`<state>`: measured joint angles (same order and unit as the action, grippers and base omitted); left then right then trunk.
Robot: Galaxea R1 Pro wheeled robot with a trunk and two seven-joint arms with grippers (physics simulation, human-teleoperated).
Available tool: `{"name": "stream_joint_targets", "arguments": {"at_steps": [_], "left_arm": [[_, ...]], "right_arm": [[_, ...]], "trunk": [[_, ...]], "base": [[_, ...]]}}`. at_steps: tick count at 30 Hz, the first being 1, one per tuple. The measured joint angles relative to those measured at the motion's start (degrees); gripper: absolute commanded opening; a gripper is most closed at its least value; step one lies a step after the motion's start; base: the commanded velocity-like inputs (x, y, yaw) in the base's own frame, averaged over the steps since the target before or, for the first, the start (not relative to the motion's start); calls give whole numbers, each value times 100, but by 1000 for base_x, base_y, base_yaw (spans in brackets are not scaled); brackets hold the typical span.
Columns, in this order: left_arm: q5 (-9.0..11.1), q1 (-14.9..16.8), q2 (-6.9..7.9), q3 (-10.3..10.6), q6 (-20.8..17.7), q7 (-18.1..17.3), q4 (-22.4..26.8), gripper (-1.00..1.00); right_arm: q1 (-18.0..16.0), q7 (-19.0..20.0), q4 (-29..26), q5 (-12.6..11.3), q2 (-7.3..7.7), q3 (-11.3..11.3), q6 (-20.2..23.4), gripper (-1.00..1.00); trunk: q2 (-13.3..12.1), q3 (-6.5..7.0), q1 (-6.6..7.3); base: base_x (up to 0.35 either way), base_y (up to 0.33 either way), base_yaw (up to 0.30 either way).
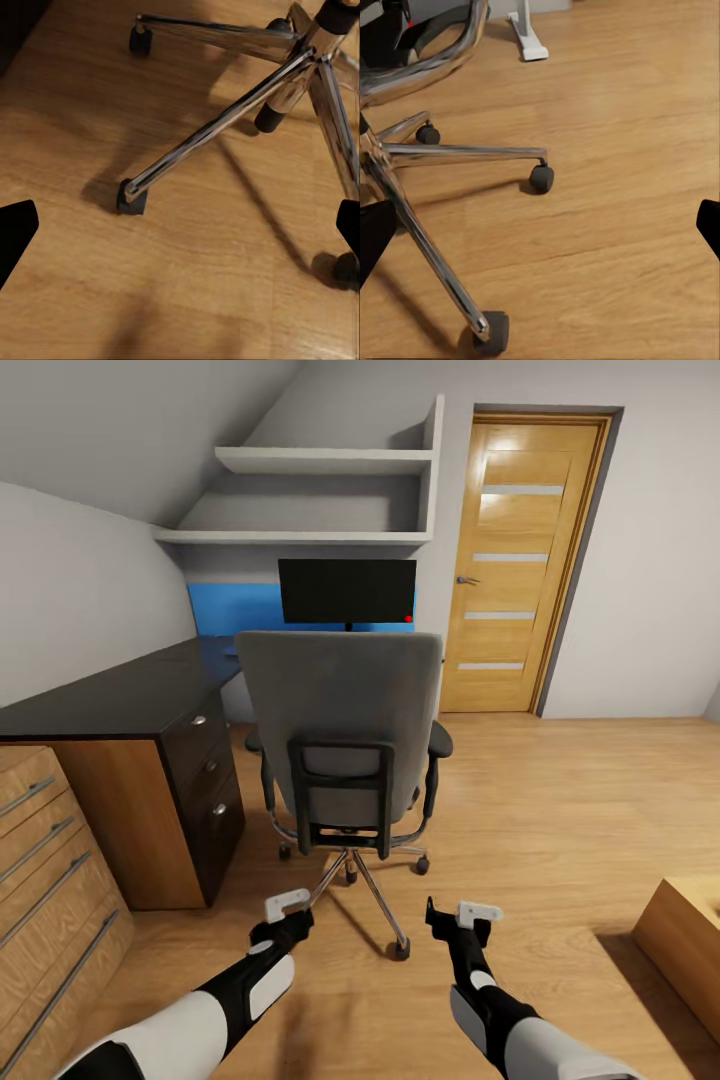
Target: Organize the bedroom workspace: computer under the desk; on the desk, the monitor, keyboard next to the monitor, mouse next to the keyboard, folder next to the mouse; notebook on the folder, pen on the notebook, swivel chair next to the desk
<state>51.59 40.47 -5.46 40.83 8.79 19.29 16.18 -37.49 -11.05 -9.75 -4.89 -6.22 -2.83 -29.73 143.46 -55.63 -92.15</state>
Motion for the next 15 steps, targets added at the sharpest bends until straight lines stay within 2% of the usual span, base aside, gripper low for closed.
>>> {"name": "stream_joint_targets", "arguments": {"at_steps": [5, 6, 9, 12, 14, 15], "left_arm": [[-1, 0, -85, 39, 389, -7, 4, 100], [-3, 0, -118, 123, 501, -7, 23, 100], [0, 0, -130, 202, 503, 3, 43, 100], [-3, 0, -125, 228, 364, 20, 130, 100], [-8, -1, -112, 238, 48, 42, 361, 100], [-13, 2, -102, 239, -272, 56, 542, 100]], "right_arm": [[0, -6, 2, 199, -110, -3, -45, 100], [1, -13, -5, 335, -199, -19, -48, 100], [0, -18, -41, 402, -277, -11, -5, 100], [-3, -21, -93, 426, -321, -15, 86, 100], [-9, -20, -230, 438, -376, -18, 341, 100], [-13, -13, -368, 442, -378, -18, 623, 100]], "trunk": [[0, 0, 0], [0, 0, 0], [0, 0, 0], [0, 0, 0], [0, 0, 0], [0, 0, 0]], "base": [[0, 0, 0], [0, 0, 0], [0, 0, 0], [0, 0, 0], [0, 0, 0], [0, 0, 0]]}}
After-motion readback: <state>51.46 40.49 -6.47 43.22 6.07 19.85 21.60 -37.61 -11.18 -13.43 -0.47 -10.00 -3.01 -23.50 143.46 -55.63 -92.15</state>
